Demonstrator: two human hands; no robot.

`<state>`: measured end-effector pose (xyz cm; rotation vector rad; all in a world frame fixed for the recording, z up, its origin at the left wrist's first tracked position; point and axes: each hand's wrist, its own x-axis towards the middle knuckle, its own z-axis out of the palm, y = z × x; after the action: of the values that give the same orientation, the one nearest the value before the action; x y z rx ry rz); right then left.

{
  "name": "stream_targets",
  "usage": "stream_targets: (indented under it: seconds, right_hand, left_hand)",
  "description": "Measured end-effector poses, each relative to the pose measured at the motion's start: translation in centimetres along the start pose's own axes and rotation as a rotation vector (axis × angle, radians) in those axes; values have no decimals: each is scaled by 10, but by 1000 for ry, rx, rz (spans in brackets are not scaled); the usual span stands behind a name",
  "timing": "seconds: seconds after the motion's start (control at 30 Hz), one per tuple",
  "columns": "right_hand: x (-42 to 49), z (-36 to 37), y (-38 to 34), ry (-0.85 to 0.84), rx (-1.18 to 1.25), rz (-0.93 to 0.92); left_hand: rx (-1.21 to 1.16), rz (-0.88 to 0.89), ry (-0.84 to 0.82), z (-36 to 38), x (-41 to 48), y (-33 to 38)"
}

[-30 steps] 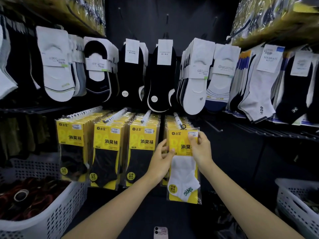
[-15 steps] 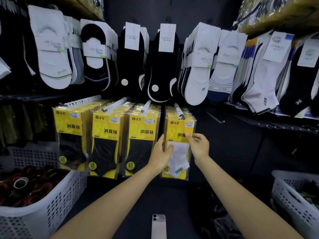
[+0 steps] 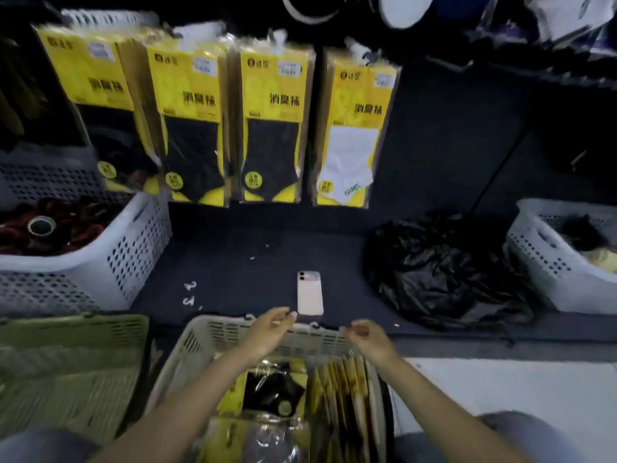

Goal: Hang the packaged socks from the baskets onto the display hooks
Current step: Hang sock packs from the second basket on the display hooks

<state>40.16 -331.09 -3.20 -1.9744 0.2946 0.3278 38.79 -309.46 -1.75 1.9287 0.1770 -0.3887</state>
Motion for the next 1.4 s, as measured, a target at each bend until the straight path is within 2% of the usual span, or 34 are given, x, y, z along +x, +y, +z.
stream_targets:
  seconds: [0.1,0.2,0.33,0.4,0.5,0.63,0.8,1.0,1.07,1.13,1.23,1.4]
  right_hand:
    - [-14,20,64,-137,-103,199]
    - [-15,28,91,-227,-298,320]
    - [-18,42,104,-402,-267,514]
    - [-18,52,109,-401,-326,552]
    - [-19,69,119,-330,-283,574]
    - [-17,80,128,-241,-268,568]
    - [-13,66,120,-272,-278,555]
    - [-27,19,76,-322,-135,530]
    - [-38,1,55,-350,36,515]
    - [-49,-10,38,-400,223,471]
    - [-63,-15,13,-433,355,366]
    - [-72,-17,-40,-411,367,88]
  left_hand:
    - [-20,-111,9,24,-19,-70]
    - [-35,-245,-73,43,-29,-115]
    - [-64,-337,-176,65,-35,-141]
    - [-89,-383,-176,73,-39,-151]
    - [-57,-448,-184,82,-43,-165]
    - [-100,-500,-162,86,-42,-169]
    - [-85,-510,-171,83,-41,-161]
    - [-203,-498,-402,82,-49,-132]
    - [-343,-563,-427,83,-52,-125]
    - [-659,-604,-443,80,-49,-117]
    - [-915,-455,-418,59,-42,-86]
    - [-855,-214,-257,7,-46,-18]
